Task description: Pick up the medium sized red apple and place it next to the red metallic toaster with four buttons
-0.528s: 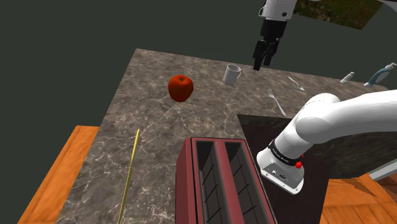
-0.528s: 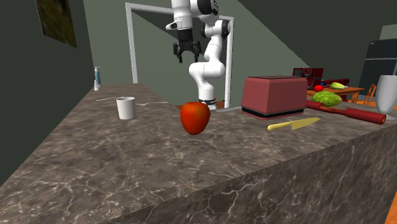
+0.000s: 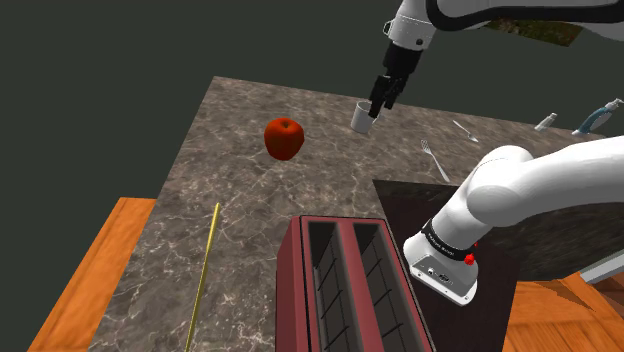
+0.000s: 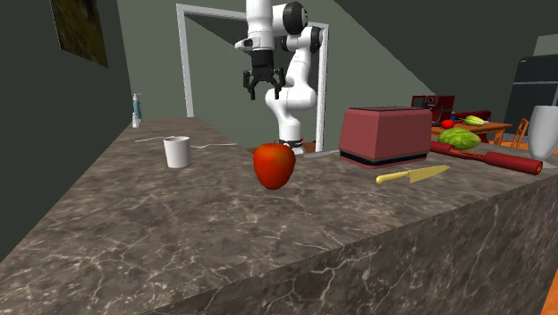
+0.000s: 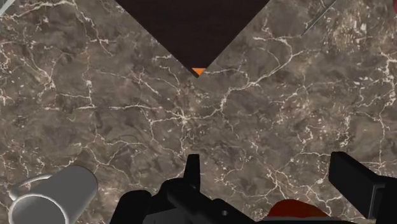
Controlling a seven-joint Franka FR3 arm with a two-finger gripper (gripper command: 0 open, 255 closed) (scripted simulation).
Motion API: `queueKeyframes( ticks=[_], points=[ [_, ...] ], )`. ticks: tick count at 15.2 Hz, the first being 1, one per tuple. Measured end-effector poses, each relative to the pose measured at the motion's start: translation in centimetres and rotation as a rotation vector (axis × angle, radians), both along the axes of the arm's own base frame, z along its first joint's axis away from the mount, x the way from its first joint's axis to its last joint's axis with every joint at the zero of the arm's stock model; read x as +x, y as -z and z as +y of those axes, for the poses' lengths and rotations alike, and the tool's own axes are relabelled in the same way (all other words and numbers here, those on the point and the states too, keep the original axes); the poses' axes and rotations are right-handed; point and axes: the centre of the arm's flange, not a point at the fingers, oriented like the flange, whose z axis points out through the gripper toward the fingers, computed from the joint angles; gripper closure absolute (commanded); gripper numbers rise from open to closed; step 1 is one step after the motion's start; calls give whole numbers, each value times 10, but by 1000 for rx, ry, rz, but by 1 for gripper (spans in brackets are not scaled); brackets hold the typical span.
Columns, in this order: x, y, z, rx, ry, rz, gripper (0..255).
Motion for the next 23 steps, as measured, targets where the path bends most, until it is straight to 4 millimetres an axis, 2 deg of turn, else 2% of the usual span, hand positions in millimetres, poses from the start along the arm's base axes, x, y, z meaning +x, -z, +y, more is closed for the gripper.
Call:
queueKeyframes(
  ticks=[11, 16, 23],
  points=[
    [71, 53, 70, 19, -152, -301, 0],
    [108, 66, 105, 28, -221, -440, 0],
    [124, 91, 116, 31, -236, -473, 0]
  ],
)
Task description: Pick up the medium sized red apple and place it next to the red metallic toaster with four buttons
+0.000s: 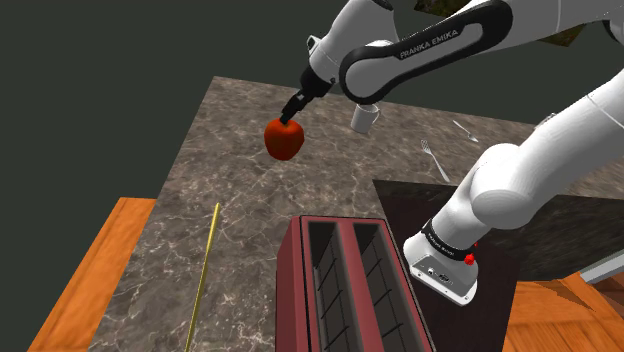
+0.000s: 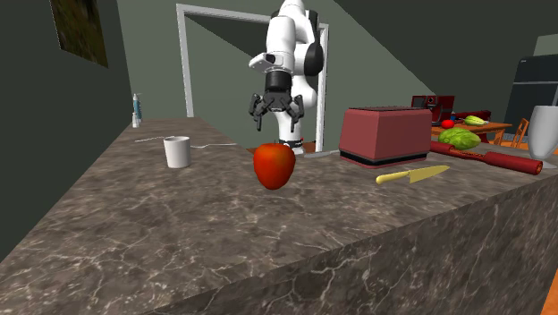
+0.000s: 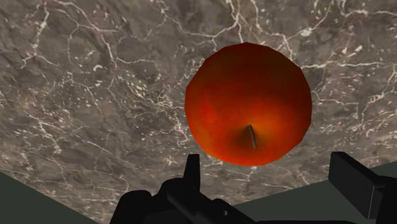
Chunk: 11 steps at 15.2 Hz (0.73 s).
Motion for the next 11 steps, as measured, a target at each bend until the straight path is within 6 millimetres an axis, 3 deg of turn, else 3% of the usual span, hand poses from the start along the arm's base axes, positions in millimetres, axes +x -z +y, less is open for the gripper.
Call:
queueKeyframes(
  ticks=[8, 9, 11],
  points=[
    [6, 12, 2, 0, 0, -1, 0],
    [6, 12, 2, 0, 0, -1, 255],
    [6, 12, 2, 0, 0, -1, 255]
  ],
)
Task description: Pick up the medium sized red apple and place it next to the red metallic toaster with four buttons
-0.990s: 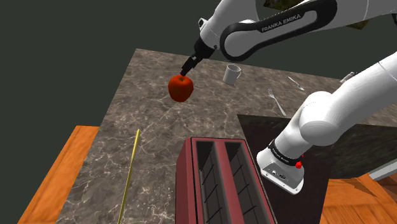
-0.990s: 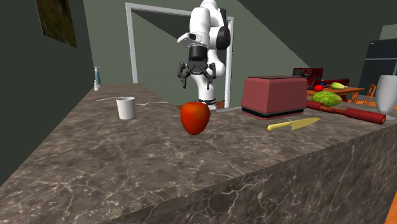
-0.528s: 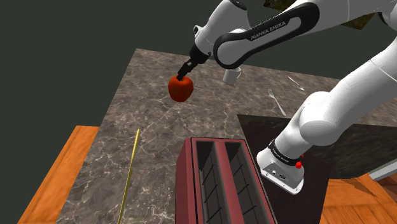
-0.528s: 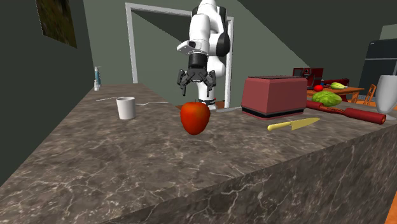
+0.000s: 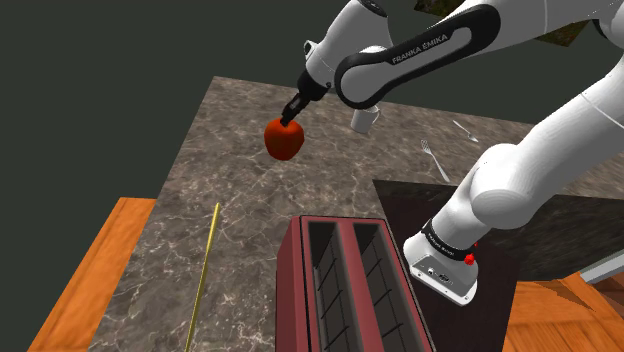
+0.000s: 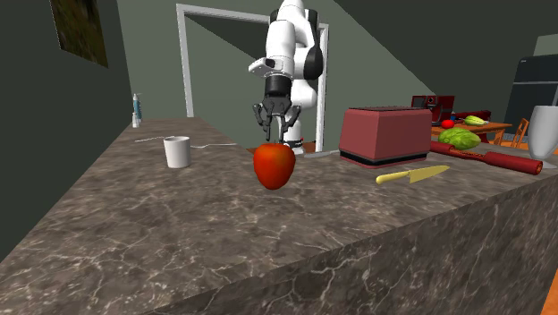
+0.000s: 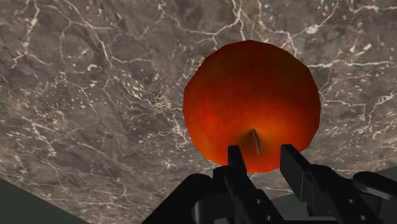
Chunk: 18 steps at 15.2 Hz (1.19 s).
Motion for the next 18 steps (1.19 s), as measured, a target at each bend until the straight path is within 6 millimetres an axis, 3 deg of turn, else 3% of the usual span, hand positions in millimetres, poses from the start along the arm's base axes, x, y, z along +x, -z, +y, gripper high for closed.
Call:
queueKeyframes(
  ticks=[9, 18],
  points=[
    [0, -2, 0, 0, 0, 0, 255],
    [0, -48, -1, 0, 0, 0, 255]
  ],
)
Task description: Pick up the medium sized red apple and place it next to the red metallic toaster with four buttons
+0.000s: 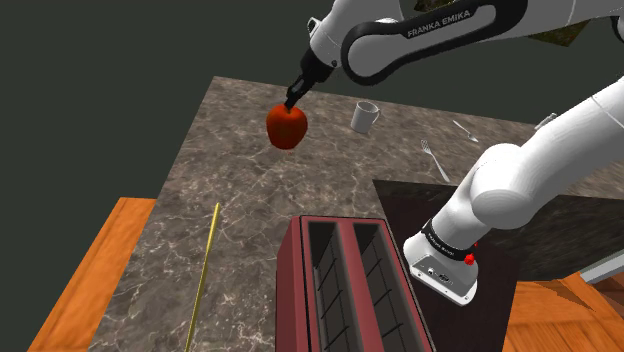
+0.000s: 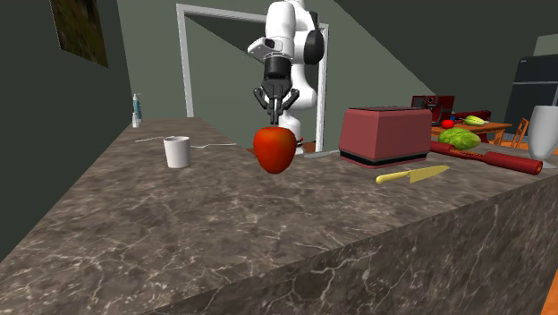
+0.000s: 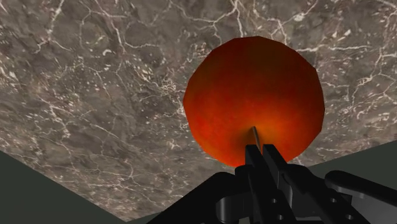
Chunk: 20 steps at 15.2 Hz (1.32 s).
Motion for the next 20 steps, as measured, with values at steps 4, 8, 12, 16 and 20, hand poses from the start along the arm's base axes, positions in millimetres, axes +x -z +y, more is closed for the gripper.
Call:
queueKeyframes(
  ticks=[4, 8, 12, 16, 20],
  points=[
    [-1, -21, 2, 0, 0, 0, 255],
    [-1, -41, 1, 0, 0, 0, 255],
    [0, -63, 1, 0, 0, 0, 255],
    [-1, -83, 1, 0, 0, 0, 255],
    [-1, -103, 1, 0, 0, 0, 255]
  ],
)
